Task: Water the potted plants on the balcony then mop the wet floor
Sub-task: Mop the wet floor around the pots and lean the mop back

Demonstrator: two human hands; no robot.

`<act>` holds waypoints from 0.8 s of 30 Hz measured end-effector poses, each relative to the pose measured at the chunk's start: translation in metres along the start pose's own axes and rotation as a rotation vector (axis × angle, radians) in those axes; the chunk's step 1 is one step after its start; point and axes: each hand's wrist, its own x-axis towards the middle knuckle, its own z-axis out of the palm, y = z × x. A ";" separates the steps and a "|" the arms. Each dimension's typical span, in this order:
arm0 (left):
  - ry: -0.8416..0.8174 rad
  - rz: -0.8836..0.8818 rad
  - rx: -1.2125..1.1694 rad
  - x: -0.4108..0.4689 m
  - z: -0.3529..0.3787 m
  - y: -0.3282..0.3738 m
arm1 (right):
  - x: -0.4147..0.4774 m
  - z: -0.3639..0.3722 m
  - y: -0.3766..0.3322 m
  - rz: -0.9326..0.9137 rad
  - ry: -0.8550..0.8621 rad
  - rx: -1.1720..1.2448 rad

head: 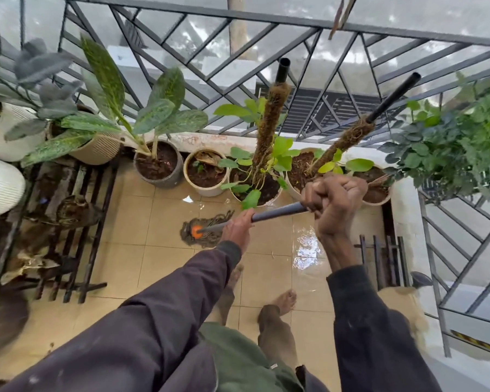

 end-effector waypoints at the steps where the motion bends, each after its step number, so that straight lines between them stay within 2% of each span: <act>1: -0.009 -0.014 0.013 -0.007 0.000 -0.009 | -0.006 0.000 0.006 0.026 -0.005 -0.003; 7: -0.045 -0.032 0.071 -0.040 0.001 -0.037 | -0.037 0.005 0.017 0.037 -0.049 0.054; 11: -0.009 0.007 0.061 -0.027 -0.019 -0.015 | -0.031 0.018 -0.012 -0.117 -0.124 0.077; 18: 0.127 0.223 -0.063 0.022 -0.048 0.027 | -0.010 0.038 -0.055 -0.317 -0.152 0.031; 21: 0.139 0.228 -0.102 0.043 -0.052 0.032 | -0.002 0.046 -0.042 -0.348 -0.095 -0.012; 24: 0.026 0.250 -0.111 0.057 -0.047 0.013 | -0.002 0.048 -0.014 -0.332 0.008 -0.088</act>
